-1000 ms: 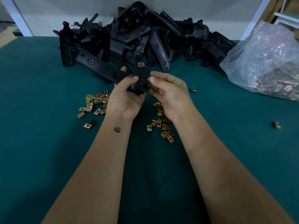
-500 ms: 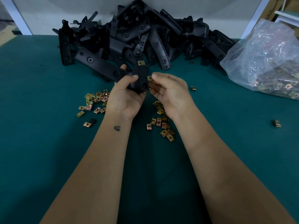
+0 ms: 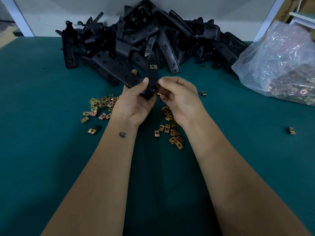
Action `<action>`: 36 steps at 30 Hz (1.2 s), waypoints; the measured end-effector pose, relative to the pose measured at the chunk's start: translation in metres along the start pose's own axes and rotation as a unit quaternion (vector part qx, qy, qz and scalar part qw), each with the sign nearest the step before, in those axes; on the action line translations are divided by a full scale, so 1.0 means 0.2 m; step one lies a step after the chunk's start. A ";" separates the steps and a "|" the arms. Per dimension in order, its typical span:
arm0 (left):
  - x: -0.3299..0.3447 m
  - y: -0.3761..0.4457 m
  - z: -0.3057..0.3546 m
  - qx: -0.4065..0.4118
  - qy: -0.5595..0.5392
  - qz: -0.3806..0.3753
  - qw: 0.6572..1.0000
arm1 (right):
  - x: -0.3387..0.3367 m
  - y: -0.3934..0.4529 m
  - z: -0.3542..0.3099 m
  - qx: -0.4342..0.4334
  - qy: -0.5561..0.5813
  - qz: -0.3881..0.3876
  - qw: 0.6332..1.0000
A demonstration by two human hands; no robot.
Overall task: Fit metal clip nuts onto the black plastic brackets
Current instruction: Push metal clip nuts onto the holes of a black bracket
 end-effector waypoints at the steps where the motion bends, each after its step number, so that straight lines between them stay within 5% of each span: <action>1: 0.00 0.00 0.00 -0.001 0.007 0.002 1.000 | 0.00 0.00 0.00 -0.003 -0.001 0.001 1.000; 31: 0.02 -0.03 -0.02 -0.034 0.138 -0.046 0.989 | -0.01 0.01 0.00 -0.001 0.015 0.011 1.000; 36: 0.02 -0.01 -0.04 -0.029 0.144 -0.018 0.989 | 0.00 0.00 -0.01 -0.044 -0.065 0.044 0.996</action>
Point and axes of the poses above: each hand's wrist, its own y-axis towards the middle knuckle, its own x-axis out of the palm, z = x × y, the point moved 2 cm from there along y, towards the middle knuckle, and after that the axes turned 1 degree about -y, right-handed, at the moved point
